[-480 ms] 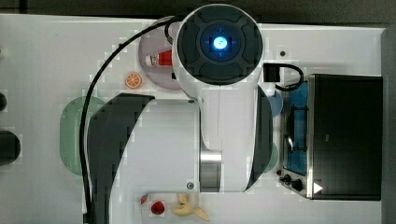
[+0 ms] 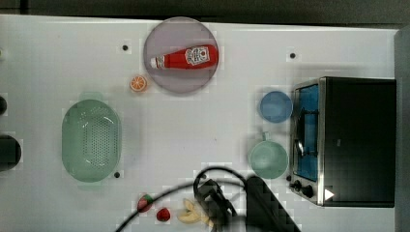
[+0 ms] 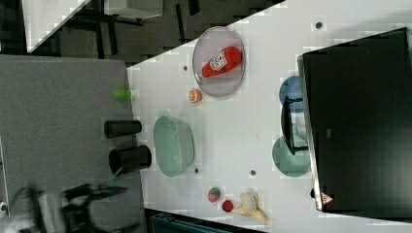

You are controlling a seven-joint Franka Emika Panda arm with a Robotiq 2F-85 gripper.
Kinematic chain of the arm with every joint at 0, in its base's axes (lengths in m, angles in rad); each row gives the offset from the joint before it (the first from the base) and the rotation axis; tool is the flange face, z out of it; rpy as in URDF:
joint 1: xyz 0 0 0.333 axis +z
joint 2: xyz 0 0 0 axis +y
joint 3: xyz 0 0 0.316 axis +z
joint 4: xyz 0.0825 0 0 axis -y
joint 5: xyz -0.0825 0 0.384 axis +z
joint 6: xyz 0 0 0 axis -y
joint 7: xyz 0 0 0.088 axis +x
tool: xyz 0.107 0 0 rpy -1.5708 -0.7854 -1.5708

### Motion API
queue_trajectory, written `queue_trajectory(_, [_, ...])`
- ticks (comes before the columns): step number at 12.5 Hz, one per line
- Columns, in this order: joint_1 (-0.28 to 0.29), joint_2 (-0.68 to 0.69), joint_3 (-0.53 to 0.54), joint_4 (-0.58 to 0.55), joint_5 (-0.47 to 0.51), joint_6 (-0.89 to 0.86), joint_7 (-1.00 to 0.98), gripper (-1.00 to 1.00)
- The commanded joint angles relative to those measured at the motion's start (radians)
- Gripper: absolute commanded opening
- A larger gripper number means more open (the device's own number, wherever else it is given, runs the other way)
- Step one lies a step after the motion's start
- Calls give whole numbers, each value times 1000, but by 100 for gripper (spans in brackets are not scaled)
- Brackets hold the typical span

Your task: Drag strainer left to right.

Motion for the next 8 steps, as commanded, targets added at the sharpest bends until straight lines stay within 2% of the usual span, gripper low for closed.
queue_trajectory(1, [18, 73, 97, 26, 23, 71, 73, 100])
queue_trajectory(5, [42, 188, 295, 25, 23, 189, 92, 100])
queue_trajectory(8, [42, 321, 441, 25, 23, 317, 239, 100])
